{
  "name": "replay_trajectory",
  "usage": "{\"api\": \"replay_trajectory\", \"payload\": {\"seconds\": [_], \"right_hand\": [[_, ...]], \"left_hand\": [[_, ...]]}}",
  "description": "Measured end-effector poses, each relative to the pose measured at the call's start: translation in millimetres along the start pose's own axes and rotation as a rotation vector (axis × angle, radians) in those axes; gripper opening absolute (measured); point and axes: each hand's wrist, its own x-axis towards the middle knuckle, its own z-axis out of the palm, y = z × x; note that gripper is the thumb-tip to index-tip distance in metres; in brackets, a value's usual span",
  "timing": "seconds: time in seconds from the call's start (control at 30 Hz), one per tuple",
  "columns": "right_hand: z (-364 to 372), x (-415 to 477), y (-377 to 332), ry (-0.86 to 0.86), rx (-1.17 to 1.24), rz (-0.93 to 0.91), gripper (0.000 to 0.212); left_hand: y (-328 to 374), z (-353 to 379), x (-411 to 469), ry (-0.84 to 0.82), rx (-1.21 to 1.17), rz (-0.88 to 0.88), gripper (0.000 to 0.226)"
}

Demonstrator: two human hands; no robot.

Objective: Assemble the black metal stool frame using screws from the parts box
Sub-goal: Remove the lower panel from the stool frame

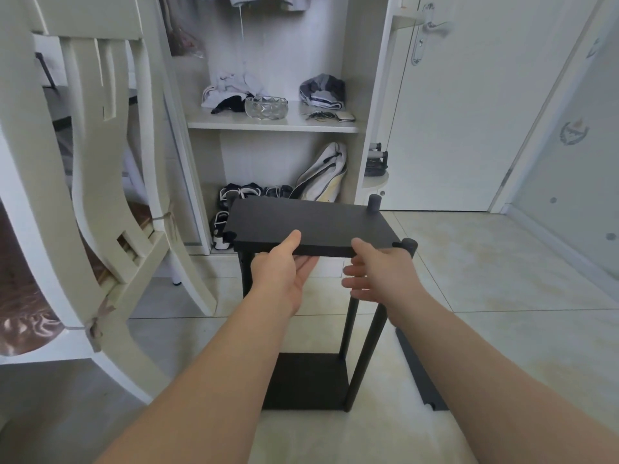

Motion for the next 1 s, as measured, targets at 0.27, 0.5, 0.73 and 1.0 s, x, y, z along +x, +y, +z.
{"api": "replay_trajectory", "payload": {"seconds": [0.27,0.5,0.73,1.0], "right_hand": [[20.7,8.4,9.4,-0.098,0.586,0.240,0.026],[30.1,10.9,7.1,-0.055,0.771,0.254,0.021],[33.5,13.6,3.9,-0.054,0.841,0.239,0.020],[30.7,15.5,0.9,-0.035,0.832,0.246,0.013]], "left_hand": [[3.1,-3.3,-1.2,-0.002,0.076,-0.025,0.049],[11.0,-6.9,-6.9,-0.006,0.246,-0.052,0.045],[53.9,-44.3,-14.8,0.068,1.166,-0.177,0.088],[64.6,-49.9,9.1,0.042,0.667,0.139,0.060]]}}
